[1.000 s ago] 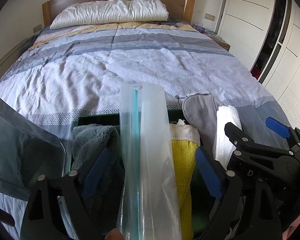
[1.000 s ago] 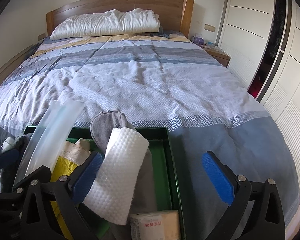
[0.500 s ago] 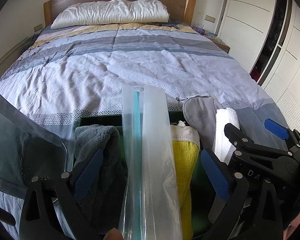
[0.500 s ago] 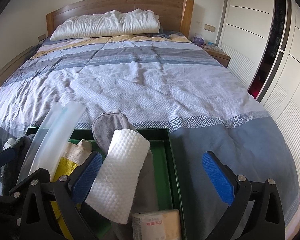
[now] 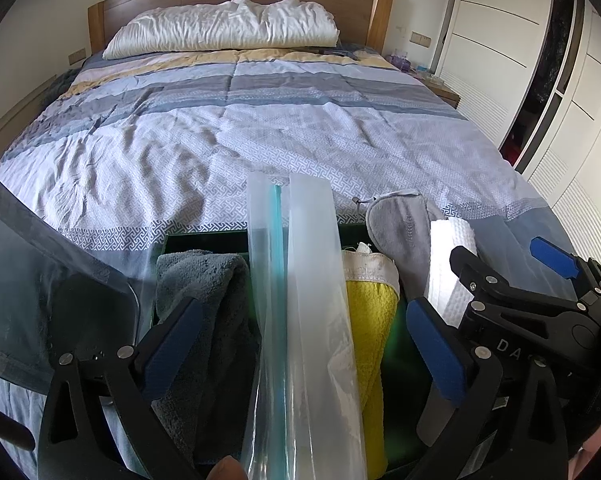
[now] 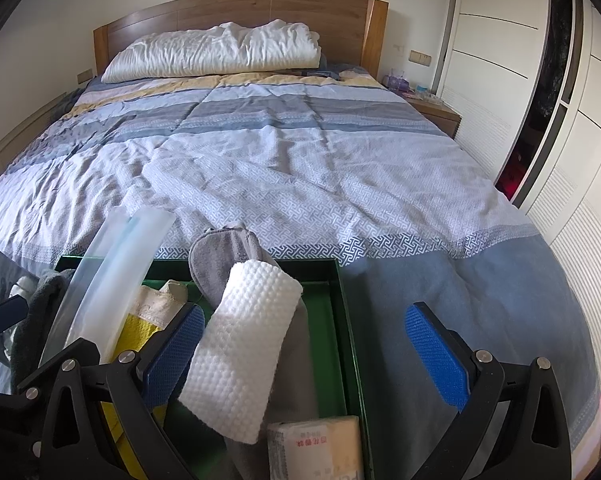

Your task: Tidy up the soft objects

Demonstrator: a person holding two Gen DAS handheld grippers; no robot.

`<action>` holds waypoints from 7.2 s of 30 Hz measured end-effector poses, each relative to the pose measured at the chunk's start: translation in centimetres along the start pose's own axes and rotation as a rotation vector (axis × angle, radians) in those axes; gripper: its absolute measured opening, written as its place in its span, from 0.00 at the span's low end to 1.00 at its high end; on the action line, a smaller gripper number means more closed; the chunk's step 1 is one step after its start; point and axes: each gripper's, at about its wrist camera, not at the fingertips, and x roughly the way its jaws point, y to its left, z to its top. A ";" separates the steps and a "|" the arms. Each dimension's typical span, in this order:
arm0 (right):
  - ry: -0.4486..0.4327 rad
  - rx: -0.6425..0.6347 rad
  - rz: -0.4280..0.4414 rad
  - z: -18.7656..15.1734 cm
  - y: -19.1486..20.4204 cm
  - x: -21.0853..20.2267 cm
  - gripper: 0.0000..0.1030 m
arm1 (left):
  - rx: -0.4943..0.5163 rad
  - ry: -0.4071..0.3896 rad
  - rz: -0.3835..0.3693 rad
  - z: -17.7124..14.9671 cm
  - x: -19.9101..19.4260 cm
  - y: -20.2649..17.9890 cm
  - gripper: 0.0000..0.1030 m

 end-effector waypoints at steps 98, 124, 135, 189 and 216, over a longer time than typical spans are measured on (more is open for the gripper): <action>-0.117 -0.108 0.027 -5.8 5.0 -20.6 1.00 | 0.002 -0.064 -0.060 -7.7 -16.0 5.8 0.98; -0.123 -0.128 0.115 -18.4 17.5 -39.9 1.00 | -0.061 -0.121 0.088 -19.6 -30.9 18.5 0.98; -0.145 -0.143 0.115 -19.7 18.3 -43.0 1.00 | -0.079 -0.157 0.096 -20.9 -33.5 19.5 0.98; -0.138 -0.145 0.123 -20.3 18.5 -42.5 1.00 | -0.058 -0.185 0.097 -21.6 -33.9 18.3 0.98; -0.157 -0.152 0.127 -20.3 18.6 -43.5 1.00 | -0.058 -0.224 0.096 -21.5 -35.2 18.5 0.98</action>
